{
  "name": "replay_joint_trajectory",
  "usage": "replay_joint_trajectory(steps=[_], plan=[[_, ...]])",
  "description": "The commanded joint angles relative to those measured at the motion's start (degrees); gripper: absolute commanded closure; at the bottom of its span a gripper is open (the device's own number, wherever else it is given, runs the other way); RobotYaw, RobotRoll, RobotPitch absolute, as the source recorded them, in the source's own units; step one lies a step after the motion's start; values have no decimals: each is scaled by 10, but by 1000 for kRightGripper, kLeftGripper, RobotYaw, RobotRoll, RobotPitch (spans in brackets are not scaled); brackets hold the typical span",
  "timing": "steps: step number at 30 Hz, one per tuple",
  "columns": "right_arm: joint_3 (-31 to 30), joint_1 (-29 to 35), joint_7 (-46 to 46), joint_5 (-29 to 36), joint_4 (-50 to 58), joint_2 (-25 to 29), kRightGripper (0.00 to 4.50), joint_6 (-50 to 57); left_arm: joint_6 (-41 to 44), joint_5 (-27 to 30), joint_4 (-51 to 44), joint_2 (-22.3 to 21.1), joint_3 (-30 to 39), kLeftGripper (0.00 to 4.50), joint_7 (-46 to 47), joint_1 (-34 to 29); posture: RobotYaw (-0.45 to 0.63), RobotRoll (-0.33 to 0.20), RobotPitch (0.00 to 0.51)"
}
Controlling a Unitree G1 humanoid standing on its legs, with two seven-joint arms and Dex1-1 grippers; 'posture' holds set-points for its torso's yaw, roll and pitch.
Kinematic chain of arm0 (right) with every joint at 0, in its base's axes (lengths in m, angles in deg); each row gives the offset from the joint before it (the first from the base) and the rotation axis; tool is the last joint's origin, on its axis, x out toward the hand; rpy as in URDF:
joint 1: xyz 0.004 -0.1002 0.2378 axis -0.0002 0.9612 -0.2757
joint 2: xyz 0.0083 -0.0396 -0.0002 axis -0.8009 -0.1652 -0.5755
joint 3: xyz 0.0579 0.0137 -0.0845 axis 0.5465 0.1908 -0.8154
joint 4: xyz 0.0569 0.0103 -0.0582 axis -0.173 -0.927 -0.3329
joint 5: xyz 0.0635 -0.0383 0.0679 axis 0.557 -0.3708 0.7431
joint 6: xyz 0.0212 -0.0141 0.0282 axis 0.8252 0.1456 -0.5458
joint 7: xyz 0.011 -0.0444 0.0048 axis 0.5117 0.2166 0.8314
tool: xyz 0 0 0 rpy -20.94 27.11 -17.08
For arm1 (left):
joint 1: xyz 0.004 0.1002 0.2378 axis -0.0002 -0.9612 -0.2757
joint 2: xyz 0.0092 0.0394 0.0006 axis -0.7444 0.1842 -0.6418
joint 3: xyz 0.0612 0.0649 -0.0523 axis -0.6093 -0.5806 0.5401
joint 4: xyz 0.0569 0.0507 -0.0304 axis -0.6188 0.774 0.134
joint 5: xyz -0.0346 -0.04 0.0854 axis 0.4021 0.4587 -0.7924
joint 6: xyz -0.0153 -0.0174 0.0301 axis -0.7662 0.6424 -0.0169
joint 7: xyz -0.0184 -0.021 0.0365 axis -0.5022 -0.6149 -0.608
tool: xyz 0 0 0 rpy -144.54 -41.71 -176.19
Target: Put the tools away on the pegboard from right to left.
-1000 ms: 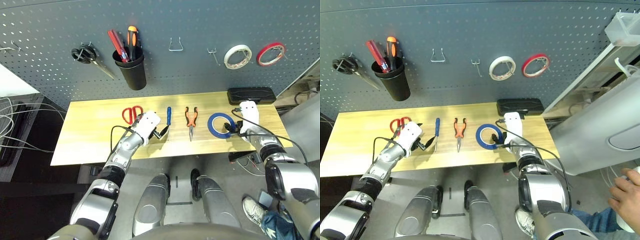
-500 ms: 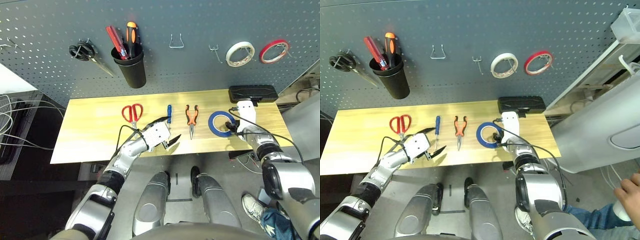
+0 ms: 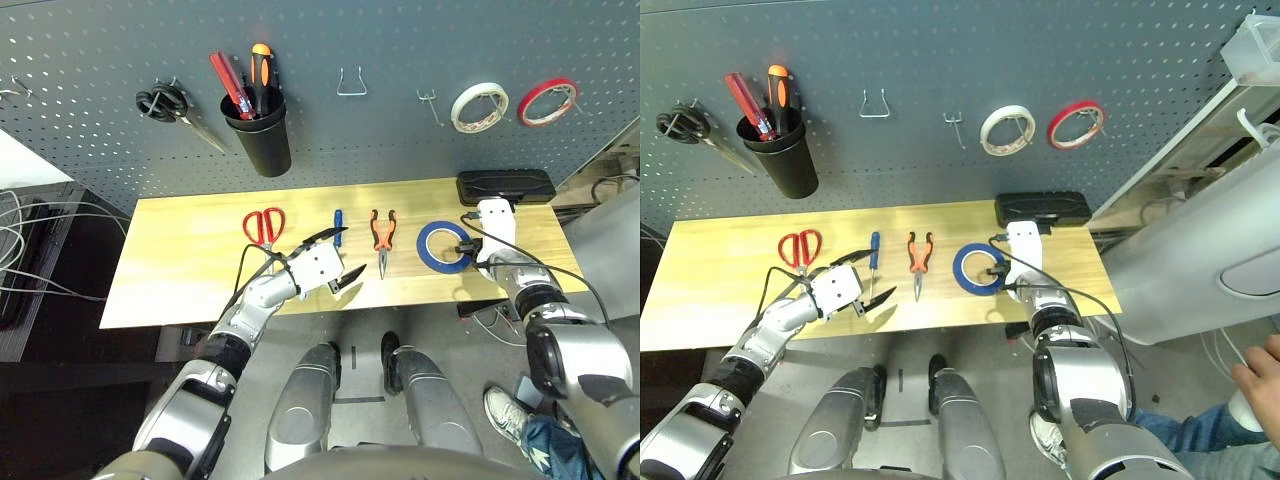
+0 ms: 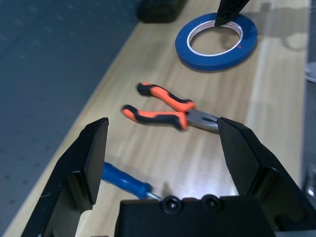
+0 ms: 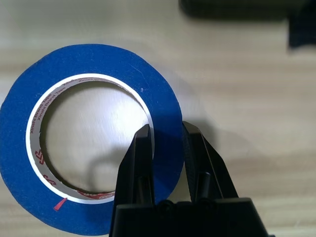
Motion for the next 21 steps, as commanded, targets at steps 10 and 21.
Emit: replay_joint_trajectory(steps=[10, 21], plan=[[-40, 72, 36, -24, 187, 22, 3770, -170, -33, 43, -33, 25, 21, 0, 1, -1, 84, 0, 227], [-85, 72, 70, -45, 243, 17, 3770, -315, -56, 75, -57, 31, 50, 0, 6, 23, 94, 0, 214]])
